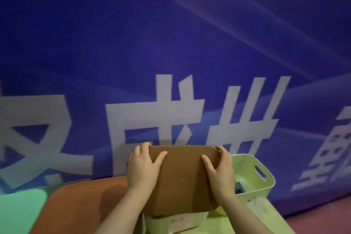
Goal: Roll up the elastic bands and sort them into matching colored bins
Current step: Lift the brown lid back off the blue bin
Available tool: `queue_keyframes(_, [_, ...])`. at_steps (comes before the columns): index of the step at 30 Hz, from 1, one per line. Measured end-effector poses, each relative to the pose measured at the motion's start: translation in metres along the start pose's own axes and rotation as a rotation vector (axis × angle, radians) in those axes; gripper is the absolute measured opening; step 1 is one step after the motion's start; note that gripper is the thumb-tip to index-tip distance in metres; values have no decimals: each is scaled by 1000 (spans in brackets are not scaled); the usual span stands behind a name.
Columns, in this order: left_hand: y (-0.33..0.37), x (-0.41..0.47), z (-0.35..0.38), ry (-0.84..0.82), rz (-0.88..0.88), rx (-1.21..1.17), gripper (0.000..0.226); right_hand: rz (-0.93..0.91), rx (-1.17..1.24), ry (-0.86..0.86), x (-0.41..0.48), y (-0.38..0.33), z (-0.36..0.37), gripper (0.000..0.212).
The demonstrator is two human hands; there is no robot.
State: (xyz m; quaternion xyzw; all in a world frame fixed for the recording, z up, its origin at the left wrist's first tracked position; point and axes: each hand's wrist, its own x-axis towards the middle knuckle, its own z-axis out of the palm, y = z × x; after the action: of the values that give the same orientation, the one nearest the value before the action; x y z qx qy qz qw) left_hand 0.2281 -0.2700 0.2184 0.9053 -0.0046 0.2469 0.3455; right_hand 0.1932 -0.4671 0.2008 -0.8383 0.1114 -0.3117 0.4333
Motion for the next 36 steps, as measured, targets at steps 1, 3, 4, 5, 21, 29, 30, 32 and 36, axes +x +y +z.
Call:
queue_keyframes(1, [15,-1,20,-47,0,7,54,22,-30,8,11,18,-12,52])
queue_keyframes(3, [43,-4,58,-149,17,24,56,66,-99,9,33,55,-35,54])
queue_keyframes(4, [55,-6,76,-187,34,30,58,84,-121,1,45,72,-45,54])
queue_keyframes(5, [65,-7,93,-232,51,35,60,100,-139,-5,55,88,-55,54])
queue_keyframes(21, [105,-14,235,-539,71,148,69,187,-428,-174,151,206,-81,60])
queue_keyframes(29, [103,-24,248,-505,64,278,68,172,-524,-215,157,222,-72,59])
queue_keyframes(30, [102,-25,249,-500,65,303,68,169,-559,-220,157,224,-70,58])
queue_keyframes(32, [101,-26,251,-496,68,339,67,151,-644,-229,156,227,-66,56])
queue_keyframes(36, [99,-26,254,-492,84,432,66,132,-732,-233,155,229,-61,53])
